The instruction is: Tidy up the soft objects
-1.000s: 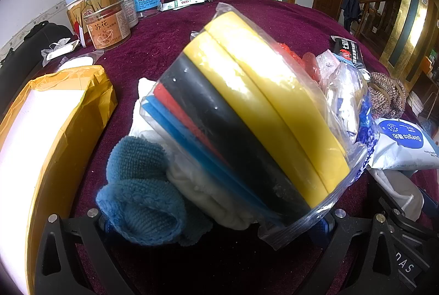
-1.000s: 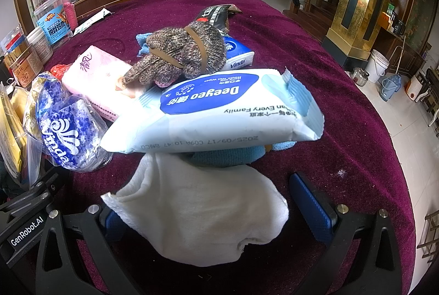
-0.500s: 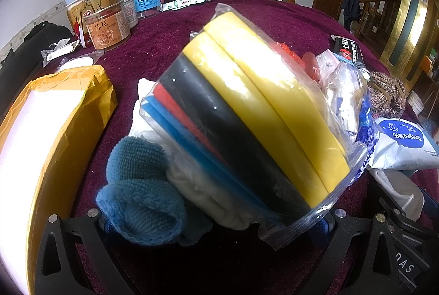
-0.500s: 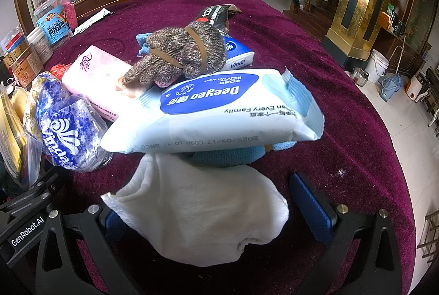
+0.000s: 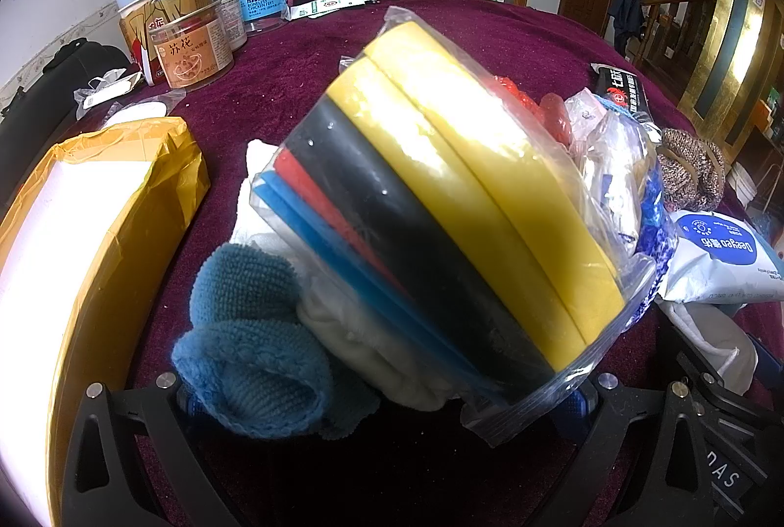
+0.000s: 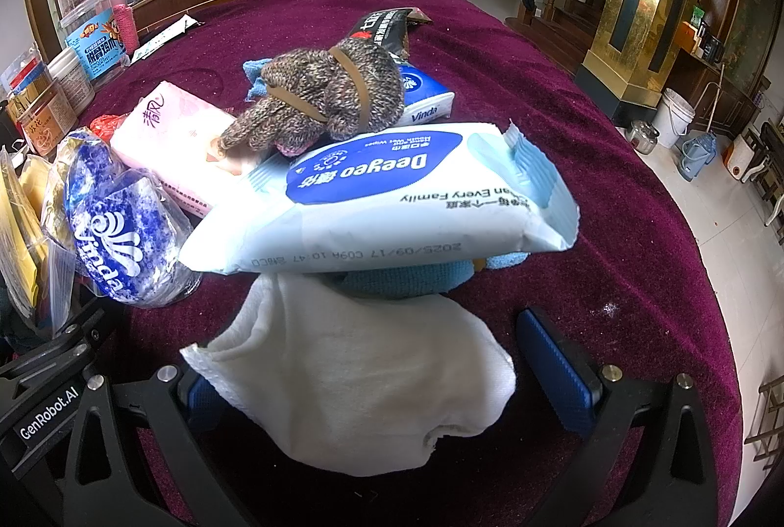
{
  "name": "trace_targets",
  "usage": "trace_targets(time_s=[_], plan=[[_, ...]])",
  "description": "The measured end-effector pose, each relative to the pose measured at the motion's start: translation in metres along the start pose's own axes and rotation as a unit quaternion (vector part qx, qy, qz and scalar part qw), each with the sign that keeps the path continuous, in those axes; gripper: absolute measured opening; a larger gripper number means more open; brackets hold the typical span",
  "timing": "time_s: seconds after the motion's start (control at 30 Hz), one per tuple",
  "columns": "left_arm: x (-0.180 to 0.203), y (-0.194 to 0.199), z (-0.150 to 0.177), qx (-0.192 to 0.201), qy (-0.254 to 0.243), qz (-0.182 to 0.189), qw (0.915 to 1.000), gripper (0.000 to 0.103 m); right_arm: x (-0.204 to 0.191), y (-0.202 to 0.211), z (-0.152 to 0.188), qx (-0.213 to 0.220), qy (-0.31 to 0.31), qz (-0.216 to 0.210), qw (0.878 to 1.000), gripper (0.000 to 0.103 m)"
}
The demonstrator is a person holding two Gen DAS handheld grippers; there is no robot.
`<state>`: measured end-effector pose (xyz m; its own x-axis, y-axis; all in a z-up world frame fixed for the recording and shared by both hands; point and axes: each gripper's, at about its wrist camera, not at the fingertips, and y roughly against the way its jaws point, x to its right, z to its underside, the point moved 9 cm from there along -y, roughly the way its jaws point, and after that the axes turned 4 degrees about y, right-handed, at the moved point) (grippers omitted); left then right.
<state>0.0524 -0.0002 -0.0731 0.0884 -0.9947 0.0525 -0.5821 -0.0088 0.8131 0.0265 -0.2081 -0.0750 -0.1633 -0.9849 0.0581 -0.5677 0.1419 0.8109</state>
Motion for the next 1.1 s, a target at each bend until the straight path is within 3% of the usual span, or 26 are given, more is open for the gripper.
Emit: trace_targets(time_s=[0.97,1.1], plan=[[0.0001,0.0001,0.0001,0.0,0.0,0.0,1.0,0.103,0.0,0.0005,0.0005,-0.001,0.0,-0.001,1.0,0.103],[0.0007,0.0001,0.0007,-0.002,-0.002,0.001,1.0,0.103,-0.0032,0.0025,0.0044,-0.041,0.02,-0.025,0.999,0.103]])
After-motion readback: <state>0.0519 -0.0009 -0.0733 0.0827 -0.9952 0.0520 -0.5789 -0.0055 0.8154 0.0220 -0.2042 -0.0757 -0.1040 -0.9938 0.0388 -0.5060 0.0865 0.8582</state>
